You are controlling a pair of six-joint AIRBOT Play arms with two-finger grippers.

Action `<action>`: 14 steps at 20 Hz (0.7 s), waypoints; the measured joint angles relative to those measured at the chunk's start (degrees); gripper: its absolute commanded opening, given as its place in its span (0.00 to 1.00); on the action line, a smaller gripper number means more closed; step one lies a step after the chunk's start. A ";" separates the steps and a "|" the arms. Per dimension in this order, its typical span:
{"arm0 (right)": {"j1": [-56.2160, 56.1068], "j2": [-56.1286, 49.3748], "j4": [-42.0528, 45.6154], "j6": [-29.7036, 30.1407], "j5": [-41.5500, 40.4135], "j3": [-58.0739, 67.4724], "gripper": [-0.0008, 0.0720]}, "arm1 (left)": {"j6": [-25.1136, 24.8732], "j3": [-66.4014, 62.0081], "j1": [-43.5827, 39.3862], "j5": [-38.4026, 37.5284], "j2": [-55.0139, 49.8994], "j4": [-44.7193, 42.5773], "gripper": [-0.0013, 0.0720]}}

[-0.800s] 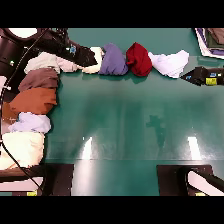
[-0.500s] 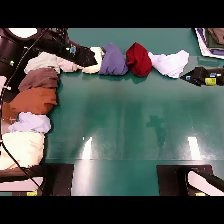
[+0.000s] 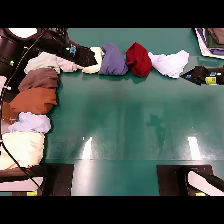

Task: Fold the shirts.

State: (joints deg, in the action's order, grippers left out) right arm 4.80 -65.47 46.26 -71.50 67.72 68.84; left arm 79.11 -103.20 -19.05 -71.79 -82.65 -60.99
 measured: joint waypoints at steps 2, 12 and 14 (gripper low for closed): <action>0.00 0.00 -0.04 0.00 -1.11 0.00 0.05 | 0.13 0.00 0.00 1.64 0.00 0.44 0.05; 2.54 -9.66 2.51 -0.09 -21.62 0.61 0.83 | 1.75 0.07 0.00 5.66 -2.32 -1.97 0.76; 3.45 -15.72 2.64 -0.09 -24.02 2.91 0.79 | 1.86 0.07 0.00 5.84 -3.45 -2.60 0.76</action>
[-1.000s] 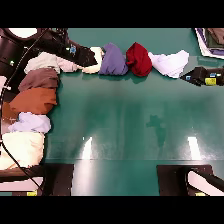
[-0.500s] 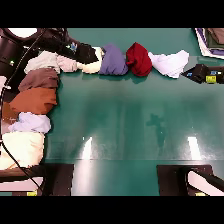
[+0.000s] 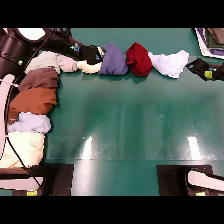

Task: Fold the shirts.

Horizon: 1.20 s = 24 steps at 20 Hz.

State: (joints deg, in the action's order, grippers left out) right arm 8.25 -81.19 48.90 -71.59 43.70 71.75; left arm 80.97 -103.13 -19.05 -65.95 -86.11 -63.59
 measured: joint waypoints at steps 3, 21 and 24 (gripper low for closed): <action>0.26 -10.14 0.15 0.04 -0.66 6.69 0.79 | 0.09 0.00 0.00 0.76 -0.94 -0.42 0.76; -2.95 -22.45 0.85 1.51 9.16 35.28 0.04 | -0.94 -0.96 2.10 1.88 0.22 -0.92 0.05; -2.86 -12.66 0.81 1.90 17.51 35.52 0.04 | -1.77 -1.75 4.87 1.88 2.51 -0.90 0.05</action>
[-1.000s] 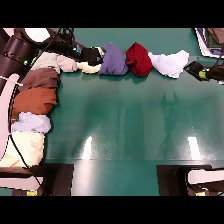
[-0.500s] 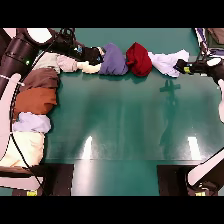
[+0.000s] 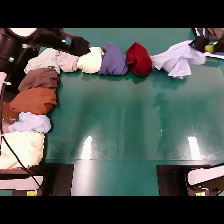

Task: Fold the shirts.

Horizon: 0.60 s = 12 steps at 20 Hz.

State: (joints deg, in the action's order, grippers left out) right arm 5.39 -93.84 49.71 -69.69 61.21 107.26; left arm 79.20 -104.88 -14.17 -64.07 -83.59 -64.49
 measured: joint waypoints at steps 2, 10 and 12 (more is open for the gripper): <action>-1.51 6.38 -0.46 0.15 5.88 0.11 0.04 | -0.48 -0.35 2.14 -0.17 1.97 -0.02 0.05; -18.71 21.05 -2.60 -4.98 18.40 -0.31 0.04 | -2.27 -0.57 7.04 -8.22 6.97 -0.68 0.05; -24.72 21.90 -0.39 -7.74 18.80 -2.64 0.04 | -2.64 -0.55 7.23 -11.26 7.23 -0.90 0.05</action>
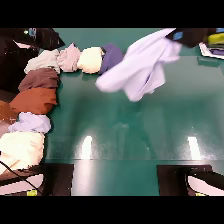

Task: Fold the shirts.

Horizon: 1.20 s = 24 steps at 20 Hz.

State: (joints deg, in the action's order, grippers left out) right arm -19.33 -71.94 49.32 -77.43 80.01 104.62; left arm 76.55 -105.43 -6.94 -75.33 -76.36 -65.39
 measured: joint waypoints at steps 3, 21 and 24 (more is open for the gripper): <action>-7.96 0.61 6.32 -4.55 -2.34 -7.41 0.04 | -0.26 0.02 0.24 -2.71 0.13 -0.37 0.05; -0.61 11.02 9.20 -8.48 -9.42 -27.21 0.70 | 2.34 49.33 0.31 6.03 8.39 7.26 0.76; 0.48 11.98 9.18 -8.48 -8.57 -27.28 0.71 | 1.05 60.22 0.28 14.64 9.03 16.70 0.76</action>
State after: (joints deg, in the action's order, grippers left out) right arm -18.85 -59.96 58.50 -85.91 71.44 77.34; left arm 77.60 -45.21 -6.66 -60.69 -67.33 -48.69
